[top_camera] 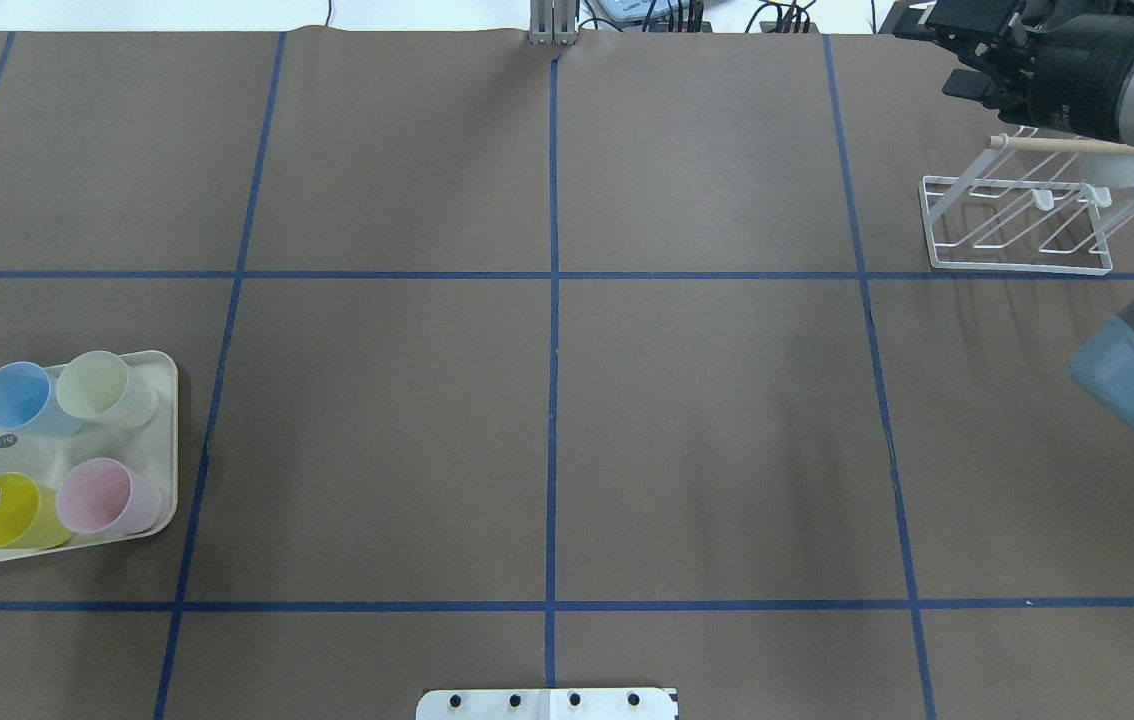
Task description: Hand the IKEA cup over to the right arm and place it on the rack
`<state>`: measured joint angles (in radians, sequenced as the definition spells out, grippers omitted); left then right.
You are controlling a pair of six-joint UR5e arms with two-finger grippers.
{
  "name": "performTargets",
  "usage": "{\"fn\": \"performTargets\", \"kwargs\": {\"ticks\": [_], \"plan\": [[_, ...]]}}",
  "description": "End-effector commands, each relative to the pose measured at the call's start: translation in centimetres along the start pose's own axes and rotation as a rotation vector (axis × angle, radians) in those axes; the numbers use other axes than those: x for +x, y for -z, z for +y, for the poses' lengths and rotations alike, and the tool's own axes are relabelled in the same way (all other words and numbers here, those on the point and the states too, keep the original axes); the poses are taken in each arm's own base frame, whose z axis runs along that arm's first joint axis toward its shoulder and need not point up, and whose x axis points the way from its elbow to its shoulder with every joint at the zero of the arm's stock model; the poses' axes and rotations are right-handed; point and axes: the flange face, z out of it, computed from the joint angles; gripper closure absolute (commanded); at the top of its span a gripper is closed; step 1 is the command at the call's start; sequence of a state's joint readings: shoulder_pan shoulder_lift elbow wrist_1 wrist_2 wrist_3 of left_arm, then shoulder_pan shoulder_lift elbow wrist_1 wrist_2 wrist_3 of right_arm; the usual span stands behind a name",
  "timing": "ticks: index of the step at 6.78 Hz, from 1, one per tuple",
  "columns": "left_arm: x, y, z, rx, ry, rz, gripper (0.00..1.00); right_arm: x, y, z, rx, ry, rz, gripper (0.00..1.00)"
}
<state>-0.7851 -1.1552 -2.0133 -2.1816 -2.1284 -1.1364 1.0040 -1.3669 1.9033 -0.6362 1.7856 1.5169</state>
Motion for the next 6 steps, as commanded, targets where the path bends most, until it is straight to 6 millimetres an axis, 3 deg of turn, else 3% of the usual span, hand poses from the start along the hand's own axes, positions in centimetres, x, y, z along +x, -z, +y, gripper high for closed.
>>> {"fn": "performTargets", "kwargs": {"ticks": [1,2,5,6], "plan": [[0.1,-0.8,0.3,-0.016,-0.011,-0.008,0.07,0.0,-0.2,0.3,-0.007,0.0,0.0,0.0],[0.2,-0.9,0.2,-0.016,-0.011,-0.008,0.22,0.1,-0.2,0.5,-0.01,0.0,0.001,0.0],[0.7,-1.9,-0.3,-0.021,-0.013,-0.008,0.26,0.3,-0.3,0.5,-0.012,0.001,0.006,0.0],[0.7,-1.9,-0.2,-0.025,-0.01,-0.007,0.44,0.3,-0.3,0.5,-0.012,0.001,0.006,0.0]]}}
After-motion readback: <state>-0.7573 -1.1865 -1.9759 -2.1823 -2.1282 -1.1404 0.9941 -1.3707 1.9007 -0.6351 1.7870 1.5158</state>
